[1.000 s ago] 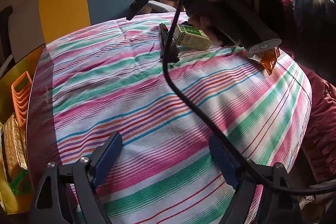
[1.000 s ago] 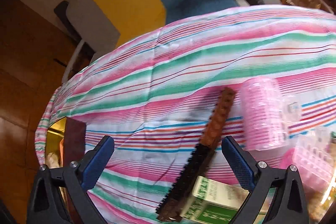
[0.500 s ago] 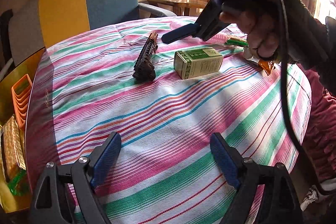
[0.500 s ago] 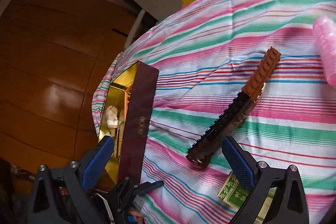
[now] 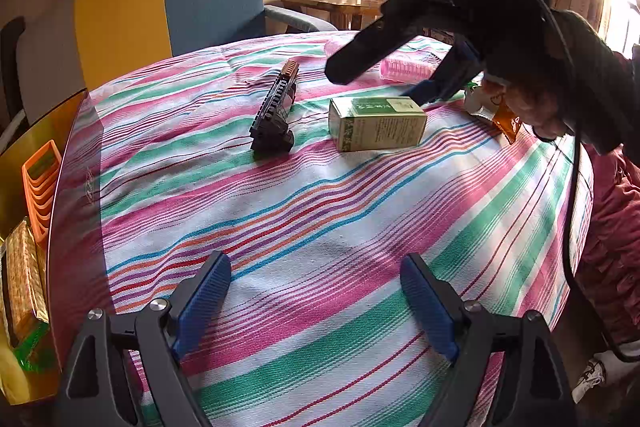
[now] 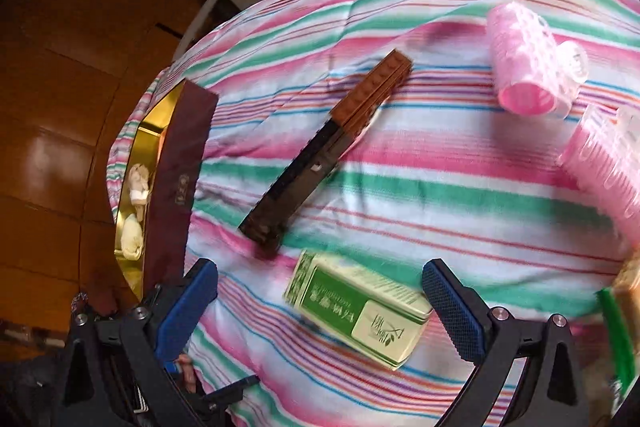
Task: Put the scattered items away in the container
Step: 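Move both open tools over the brown rail piece and green tea box, then close the right tool on the green tea box and lift it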
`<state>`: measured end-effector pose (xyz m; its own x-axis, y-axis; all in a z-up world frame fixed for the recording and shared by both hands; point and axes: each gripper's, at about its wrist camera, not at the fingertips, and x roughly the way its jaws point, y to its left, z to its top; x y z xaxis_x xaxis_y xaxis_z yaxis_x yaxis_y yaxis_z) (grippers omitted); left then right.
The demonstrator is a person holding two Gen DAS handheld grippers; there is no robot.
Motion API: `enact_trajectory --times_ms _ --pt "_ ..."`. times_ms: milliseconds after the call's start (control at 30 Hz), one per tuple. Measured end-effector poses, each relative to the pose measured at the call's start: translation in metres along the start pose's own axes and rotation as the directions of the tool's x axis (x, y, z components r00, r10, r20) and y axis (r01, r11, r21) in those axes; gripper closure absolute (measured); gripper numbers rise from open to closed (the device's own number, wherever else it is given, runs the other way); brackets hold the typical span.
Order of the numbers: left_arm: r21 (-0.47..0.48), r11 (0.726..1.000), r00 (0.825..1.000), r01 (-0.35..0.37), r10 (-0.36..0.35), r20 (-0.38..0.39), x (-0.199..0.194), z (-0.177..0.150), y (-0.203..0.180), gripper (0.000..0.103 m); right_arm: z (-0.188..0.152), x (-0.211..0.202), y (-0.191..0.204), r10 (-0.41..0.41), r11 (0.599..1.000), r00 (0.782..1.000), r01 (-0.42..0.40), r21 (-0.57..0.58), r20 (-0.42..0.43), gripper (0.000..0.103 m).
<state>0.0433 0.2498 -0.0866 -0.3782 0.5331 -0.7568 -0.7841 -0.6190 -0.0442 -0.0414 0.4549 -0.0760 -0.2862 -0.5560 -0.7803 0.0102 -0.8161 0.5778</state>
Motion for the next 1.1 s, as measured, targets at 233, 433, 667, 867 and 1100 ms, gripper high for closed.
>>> enact_trajectory --times_ms 233,433,667,867,1100 --pt "-0.001 1.000 1.000 -0.005 0.005 0.003 0.000 -0.002 0.000 0.014 -0.054 -0.008 0.011 0.051 0.998 0.998 -0.053 -0.040 -0.043 0.000" --pt "0.000 1.000 1.000 -0.010 0.010 0.003 0.000 -0.001 -0.001 0.014 -0.076 -0.035 0.021 -0.169 0.984 0.981 0.173 -0.038 0.096 0.000" --pt "-0.001 1.000 1.000 -0.010 0.010 -0.009 -0.001 0.000 -0.001 0.014 -0.057 -0.019 0.057 -0.401 0.893 0.897 0.428 -0.139 0.184 0.024" --pt "-0.001 1.000 1.000 -0.007 0.007 -0.015 -0.001 0.001 0.000 0.014 -0.052 0.007 0.058 -0.484 0.850 0.864 0.502 -0.157 0.140 0.071" --pt "-0.005 1.000 1.000 -0.015 0.015 -0.023 0.000 0.002 -0.001 0.014 -0.087 -0.004 0.054 -0.513 0.839 0.840 0.535 -0.105 0.178 0.072"
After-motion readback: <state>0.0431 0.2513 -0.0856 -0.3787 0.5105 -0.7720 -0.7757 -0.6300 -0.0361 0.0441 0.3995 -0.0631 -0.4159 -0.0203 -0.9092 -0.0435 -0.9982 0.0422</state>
